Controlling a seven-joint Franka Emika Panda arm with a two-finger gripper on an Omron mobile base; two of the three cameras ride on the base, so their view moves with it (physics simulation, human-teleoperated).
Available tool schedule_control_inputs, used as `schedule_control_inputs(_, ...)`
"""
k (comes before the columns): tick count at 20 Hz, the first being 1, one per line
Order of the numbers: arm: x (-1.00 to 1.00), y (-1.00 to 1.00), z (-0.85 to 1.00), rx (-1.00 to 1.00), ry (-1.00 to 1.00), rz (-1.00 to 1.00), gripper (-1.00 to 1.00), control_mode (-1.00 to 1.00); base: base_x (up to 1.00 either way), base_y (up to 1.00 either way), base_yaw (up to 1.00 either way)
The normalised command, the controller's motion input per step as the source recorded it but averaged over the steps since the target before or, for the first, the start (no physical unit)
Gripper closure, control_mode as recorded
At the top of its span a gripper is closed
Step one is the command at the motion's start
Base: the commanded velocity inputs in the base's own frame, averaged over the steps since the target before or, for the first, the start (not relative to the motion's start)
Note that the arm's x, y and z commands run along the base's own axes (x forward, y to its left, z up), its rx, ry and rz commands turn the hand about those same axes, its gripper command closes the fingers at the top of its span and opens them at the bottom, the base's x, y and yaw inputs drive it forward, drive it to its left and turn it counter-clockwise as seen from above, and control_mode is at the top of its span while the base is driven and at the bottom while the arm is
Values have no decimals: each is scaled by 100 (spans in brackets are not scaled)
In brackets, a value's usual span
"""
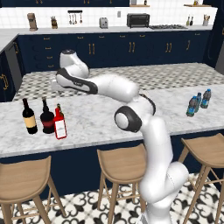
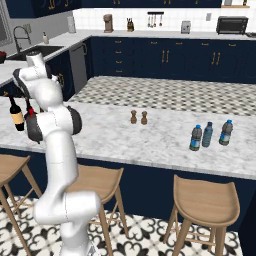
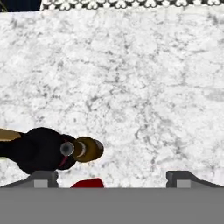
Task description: Move the plastic bottles in the middle to the plastics group, and the glass bottles in the middle to the glass group.
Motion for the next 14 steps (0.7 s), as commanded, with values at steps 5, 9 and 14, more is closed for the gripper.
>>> schedule_control_inputs(5, -61, -98, 12, -2, -24, 8, -100, -100, 0, 0, 0)
schedule_control_inputs(9, -74, -99, 2, 0, -10, 14, -100, -100, 0, 0, 0)
schedule_control_inputs(14, -86, -92, 0, 0, -13, 23, -100, -100, 0, 0, 0)
